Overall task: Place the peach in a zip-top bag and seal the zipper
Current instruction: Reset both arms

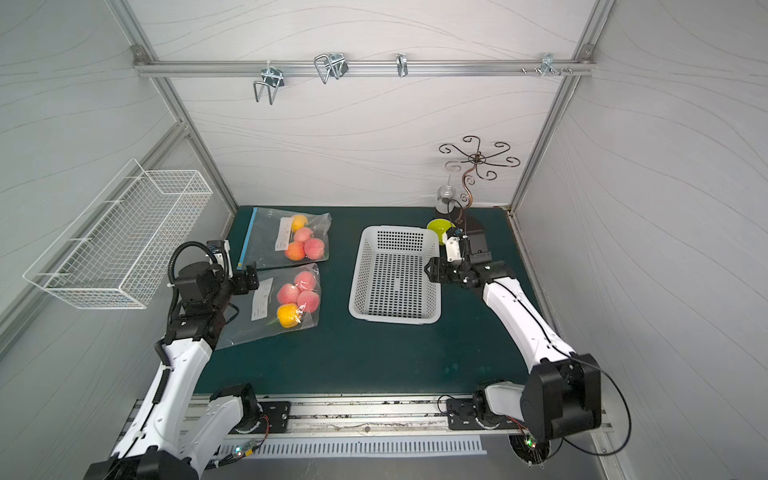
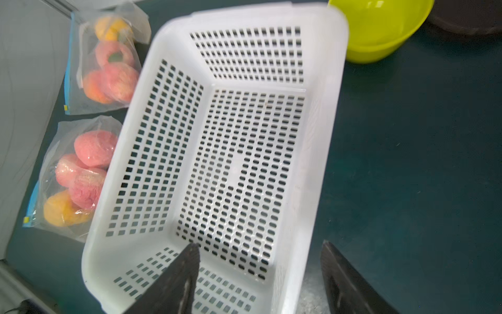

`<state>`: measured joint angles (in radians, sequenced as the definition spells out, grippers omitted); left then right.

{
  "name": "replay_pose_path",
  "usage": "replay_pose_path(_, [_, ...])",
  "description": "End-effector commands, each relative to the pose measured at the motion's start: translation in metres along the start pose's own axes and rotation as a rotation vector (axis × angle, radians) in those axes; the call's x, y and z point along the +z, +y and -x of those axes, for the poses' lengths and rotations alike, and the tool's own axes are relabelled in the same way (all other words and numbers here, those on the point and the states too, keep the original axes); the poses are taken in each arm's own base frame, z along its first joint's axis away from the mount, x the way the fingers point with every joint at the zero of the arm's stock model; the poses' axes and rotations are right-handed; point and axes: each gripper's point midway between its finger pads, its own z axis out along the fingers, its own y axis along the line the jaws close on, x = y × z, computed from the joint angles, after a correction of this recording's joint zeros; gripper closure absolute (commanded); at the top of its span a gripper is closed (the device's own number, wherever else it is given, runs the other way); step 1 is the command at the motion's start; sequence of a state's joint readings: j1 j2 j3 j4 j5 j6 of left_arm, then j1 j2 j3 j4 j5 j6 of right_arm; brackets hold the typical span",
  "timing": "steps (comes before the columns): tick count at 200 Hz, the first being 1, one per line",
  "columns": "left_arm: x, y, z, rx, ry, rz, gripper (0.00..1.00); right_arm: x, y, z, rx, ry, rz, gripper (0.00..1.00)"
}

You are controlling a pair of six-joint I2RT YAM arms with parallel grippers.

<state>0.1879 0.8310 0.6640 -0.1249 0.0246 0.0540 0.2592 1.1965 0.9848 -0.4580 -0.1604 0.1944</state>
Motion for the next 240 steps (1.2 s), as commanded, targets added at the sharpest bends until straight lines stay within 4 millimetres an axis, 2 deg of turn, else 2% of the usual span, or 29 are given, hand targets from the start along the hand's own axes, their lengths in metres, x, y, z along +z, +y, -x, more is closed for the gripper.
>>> replay_pose_path(1, [-0.009, -0.003, 0.017, -0.204, -0.051, -0.023, 0.03, -0.022, -0.016, 0.025, -0.052, -0.194, -0.112, 0.23])
replay_pose_path(26, [-0.012, 0.018, 0.008, -0.419, -0.070, 0.090, 0.03, -0.043, -0.038, 0.034, -0.045, -0.334, -0.246, 0.21])
replay_pose_path(56, [-0.013, 0.033, -0.013, -0.544, -0.076, 0.184, 0.06, -0.053, -0.071, 0.028, -0.019, -0.407, -0.425, 0.20])
replay_pose_path(84, [-0.010, 0.040, -0.029, -0.510, -0.100, 0.241, 0.06, -0.054, -0.093, 0.017, -0.018, -0.431, -0.546, 0.19])
replay_pose_path(133, [-0.010, 0.057, -0.055, -0.397, -0.129, 0.369, 0.05, -0.040, -0.114, 0.000, -0.076, -0.467, -0.630, 0.17])
replay_pose_path(184, [0.014, 0.052, -0.074, -0.248, -0.132, 0.354, 0.03, -0.026, -0.137, -0.015, -0.059, -0.456, -0.653, 0.17])
replay_pose_path(240, [0.037, 0.012, -0.086, -0.147, -0.103, 0.123, 0.02, -0.001, -0.152, -0.032, -0.026, -0.454, -0.578, 0.15])
